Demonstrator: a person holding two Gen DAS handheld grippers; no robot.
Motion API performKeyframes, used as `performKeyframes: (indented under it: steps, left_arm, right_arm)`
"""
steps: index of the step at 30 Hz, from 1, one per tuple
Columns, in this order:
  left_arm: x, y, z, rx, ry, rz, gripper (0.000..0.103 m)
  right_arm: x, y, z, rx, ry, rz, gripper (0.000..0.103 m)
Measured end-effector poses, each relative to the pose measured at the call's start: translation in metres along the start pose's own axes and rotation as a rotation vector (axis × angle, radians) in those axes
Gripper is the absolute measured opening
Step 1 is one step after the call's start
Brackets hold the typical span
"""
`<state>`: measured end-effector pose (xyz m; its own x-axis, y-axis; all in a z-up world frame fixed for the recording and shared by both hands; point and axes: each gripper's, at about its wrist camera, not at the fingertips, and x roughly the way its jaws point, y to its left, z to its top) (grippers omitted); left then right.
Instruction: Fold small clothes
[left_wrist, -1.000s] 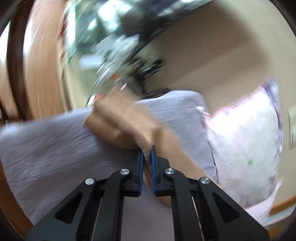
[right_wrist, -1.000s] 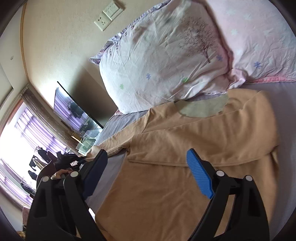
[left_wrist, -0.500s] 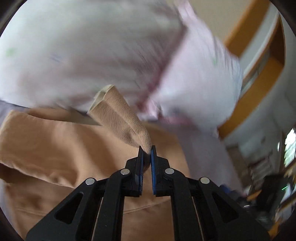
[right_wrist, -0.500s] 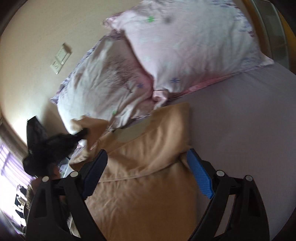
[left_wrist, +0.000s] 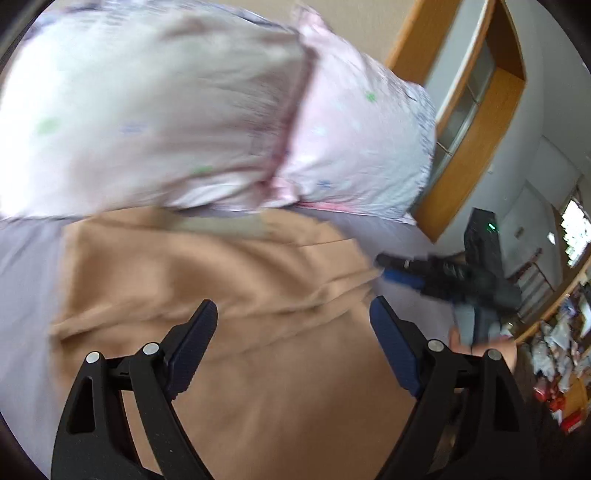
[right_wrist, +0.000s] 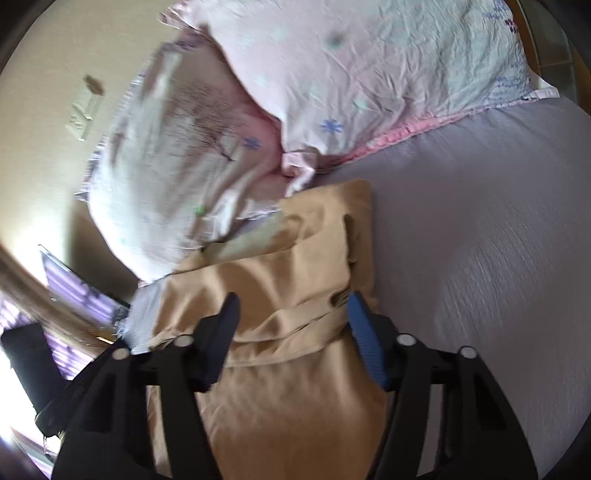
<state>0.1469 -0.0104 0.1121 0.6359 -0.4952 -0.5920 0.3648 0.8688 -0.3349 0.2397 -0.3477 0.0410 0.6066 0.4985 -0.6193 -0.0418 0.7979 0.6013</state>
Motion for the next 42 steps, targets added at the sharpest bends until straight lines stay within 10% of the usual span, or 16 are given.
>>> performKeyframes:
  steps: [5,12,17,24,28,30,31,32,33,37,42]
  left_arm:
    - [-0.070,0.062,-0.074,-0.089,0.040,0.080,0.085]
    - [-0.160,0.107,-0.181,-0.264,0.050,-0.080,0.085]
    - [-0.161,0.113,-0.225,-0.313,0.113,-0.127,0.085]
    - [-0.127,0.111,-0.245,-0.319,0.179,-0.077,0.085]
    - [-0.121,0.114,-0.242,-0.362,0.144,-0.123,0.082]
    - [-0.117,0.117,-0.239,-0.373,0.132,-0.118,0.066]
    - [-0.115,0.119,-0.239,-0.399,0.144,-0.148,0.040]
    - [-0.113,0.121,-0.238,-0.421,0.156,-0.171,0.013]
    - [-0.114,0.123,-0.240,-0.446,0.170,-0.187,0.007]
    - [-0.132,0.121,-0.217,-0.453,0.154,-0.189,0.005]
    - [-0.151,0.112,-0.112,-0.343,-0.049,-0.148,0.005]
  right_arm:
    - [-0.015,-0.005,-0.025,-0.018,0.072,0.034,0.073]
    - [-0.108,-0.006,-0.145,-0.249,0.242,0.247,0.088]
    - [-0.150,-0.033,-0.223,-0.287,0.358,0.169,0.089]
    - [-0.125,-0.066,-0.238,-0.174,0.376,0.149,0.089]
    - [-0.108,-0.065,-0.236,-0.172,0.401,0.202,0.060]
    - [-0.105,-0.063,-0.235,-0.180,0.402,0.244,0.026]
    - [-0.105,-0.060,-0.237,-0.198,0.406,0.260,0.006]
    - [-0.108,-0.057,-0.237,-0.224,0.402,0.268,0.007]
    - [-0.112,-0.051,-0.236,-0.246,0.393,0.278,0.006]
    - [-0.142,-0.025,-0.203,-0.305,0.261,0.375,0.006]
    - [-0.149,0.009,-0.105,-0.329,0.022,0.446,0.006]
